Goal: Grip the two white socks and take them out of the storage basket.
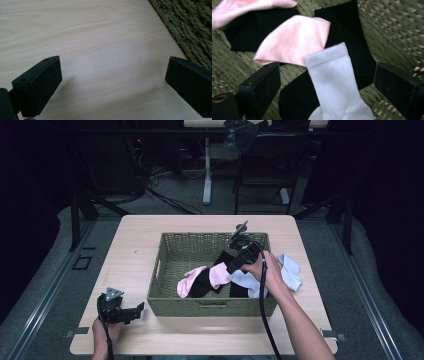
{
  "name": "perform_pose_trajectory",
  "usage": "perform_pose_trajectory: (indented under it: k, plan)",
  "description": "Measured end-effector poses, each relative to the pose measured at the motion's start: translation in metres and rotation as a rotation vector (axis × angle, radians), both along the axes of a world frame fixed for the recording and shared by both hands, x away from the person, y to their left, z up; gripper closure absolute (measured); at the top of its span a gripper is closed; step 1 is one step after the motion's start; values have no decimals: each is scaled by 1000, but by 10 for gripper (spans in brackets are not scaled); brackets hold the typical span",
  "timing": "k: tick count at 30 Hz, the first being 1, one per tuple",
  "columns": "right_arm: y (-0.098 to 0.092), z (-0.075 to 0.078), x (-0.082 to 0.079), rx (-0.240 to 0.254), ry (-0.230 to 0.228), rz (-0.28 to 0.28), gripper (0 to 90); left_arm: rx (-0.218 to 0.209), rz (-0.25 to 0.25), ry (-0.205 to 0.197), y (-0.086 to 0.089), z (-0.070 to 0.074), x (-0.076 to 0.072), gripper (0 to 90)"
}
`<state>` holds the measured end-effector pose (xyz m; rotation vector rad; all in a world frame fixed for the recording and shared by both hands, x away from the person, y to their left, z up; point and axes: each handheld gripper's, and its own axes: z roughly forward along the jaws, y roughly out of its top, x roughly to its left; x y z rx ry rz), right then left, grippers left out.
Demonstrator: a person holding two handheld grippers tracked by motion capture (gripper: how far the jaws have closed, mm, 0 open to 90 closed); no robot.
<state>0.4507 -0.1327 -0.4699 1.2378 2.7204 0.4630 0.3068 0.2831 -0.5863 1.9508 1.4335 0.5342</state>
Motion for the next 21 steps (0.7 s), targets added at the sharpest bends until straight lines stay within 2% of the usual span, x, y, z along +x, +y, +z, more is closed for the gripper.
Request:
perform_pose_trajectory:
  k: [1,3,9,10,12,14,15,21]
  plan:
    - [1,-5,1,16,-4,-8,78,0,-1,1,0,0,0,8]
    - [3,-11,6,-14,24,10,95,-2,1,0,0,0,0,8]
    - [6,-27,12,-14,55,-2,131,-1,2,1,0,0,0,9]
    - [7,-30,12,-11,47,-12,133,-1,2,2,0,0,0,8]
    - [7,-33,14,-28,67,-1,139,-2,1,1,0,0,0,8]
    - [7,-35,14,-25,65,-5,144,-2,1,1,0,0,0,8]
    - [9,-39,15,-34,81,-2,147,-3,0,-1,0,0,0,8]
    - [11,-55,21,-40,107,-25,186,0,-2,8,1,1,0,9]
